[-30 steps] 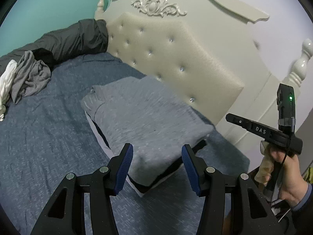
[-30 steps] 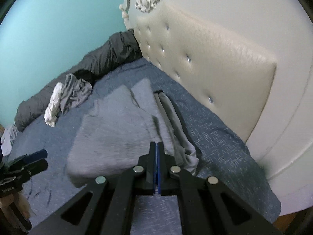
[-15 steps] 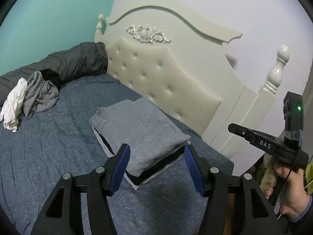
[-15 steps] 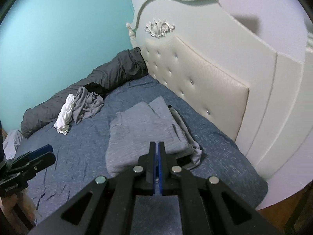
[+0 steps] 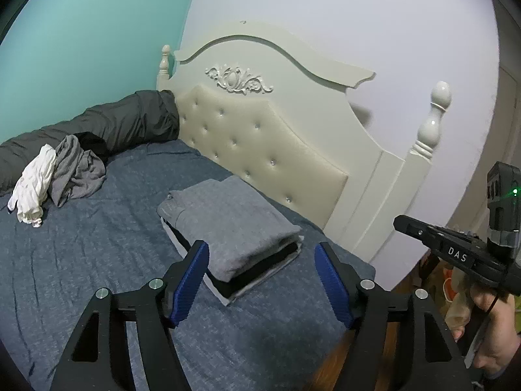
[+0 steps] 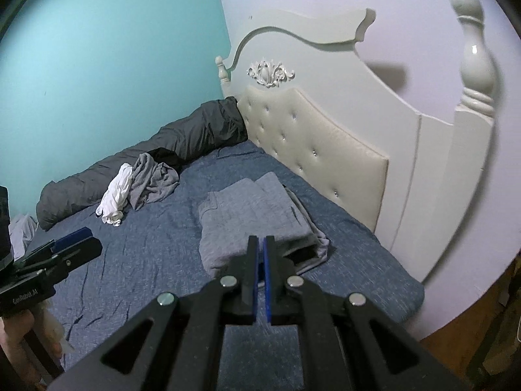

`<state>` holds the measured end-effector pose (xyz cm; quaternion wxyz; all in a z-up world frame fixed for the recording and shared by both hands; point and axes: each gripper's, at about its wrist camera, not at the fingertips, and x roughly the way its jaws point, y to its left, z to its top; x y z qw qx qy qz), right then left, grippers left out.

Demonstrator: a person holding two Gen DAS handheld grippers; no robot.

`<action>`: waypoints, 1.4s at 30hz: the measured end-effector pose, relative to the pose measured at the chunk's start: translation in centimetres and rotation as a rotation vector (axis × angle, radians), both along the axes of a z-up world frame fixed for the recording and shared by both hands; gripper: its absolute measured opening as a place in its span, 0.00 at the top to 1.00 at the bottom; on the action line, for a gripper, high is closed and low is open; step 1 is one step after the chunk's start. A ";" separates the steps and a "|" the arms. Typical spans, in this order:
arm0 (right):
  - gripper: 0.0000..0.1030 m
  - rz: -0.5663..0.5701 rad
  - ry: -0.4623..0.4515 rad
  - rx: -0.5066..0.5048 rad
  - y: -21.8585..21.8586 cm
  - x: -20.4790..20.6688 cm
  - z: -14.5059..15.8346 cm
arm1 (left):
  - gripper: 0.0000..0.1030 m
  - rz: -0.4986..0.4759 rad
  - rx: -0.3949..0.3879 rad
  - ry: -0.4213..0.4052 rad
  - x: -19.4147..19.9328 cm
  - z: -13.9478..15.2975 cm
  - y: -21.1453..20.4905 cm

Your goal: Fold clothes

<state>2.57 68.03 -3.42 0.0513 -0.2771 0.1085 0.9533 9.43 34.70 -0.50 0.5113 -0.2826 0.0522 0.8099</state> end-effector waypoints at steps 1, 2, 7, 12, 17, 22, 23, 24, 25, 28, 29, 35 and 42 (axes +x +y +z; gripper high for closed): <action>0.98 -0.005 0.002 0.002 -0.2 0.5 0.1 | 0.28 -0.001 0.001 0.003 0.3 0.1 -0.3; 0.97 -0.009 0.002 0.006 -0.4 0.9 0.3 | 0.26 -0.002 0.002 0.006 0.6 0.2 -0.6; 0.89 -0.022 0.012 0.008 -1.1 2.8 0.7 | 0.19 -0.007 0.003 0.016 1.8 0.7 -2.1; 0.73 -0.039 0.023 0.001 -1.8 5.0 1.0 | 0.14 -0.007 0.009 0.026 2.8 1.1 -3.3; 0.59 -0.049 0.039 0.006 -2.6 6.8 1.4 | 0.09 -0.009 0.015 0.046 4.1 1.6 -4.5; 0.50 -0.060 0.052 0.011 -3.5 8.5 1.9 | 0.02 0.002 0.030 0.058 5.0 1.9 -5.8; 0.47 -0.062 0.054 0.012 -3.6 8.8 1.9 | 0.01 0.002 0.033 0.058 5.1 2.0 -6.0; 0.45 -0.065 0.054 0.013 -3.8 9.0 2.0 | 0.00 0.003 0.034 0.058 5.3 2.0 -6.3; 0.43 -0.067 0.054 0.014 -3.9 9.2 2.0 | 0.00 0.003 0.035 0.062 5.4 2.1 -6.5; 0.39 -0.074 0.055 0.017 -4.3 9.8 2.0 | 0.00 0.004 0.036 0.078 5.9 2.2 -7.1; 0.37 -0.076 0.055 0.018 -4.5 10.0 2.0 | 0.00 0.003 0.037 0.080 6.0 2.2 -7.3; 0.26 -0.091 0.060 0.032 -5.3 11.1 2.1 | 0.00 0.001 0.048 0.083 6.6 2.4 -8.4; 0.17 -0.107 0.077 0.051 -6.1 12.3 2.0 | 0.00 0.014 0.045 0.099 7.2 2.3 -9.4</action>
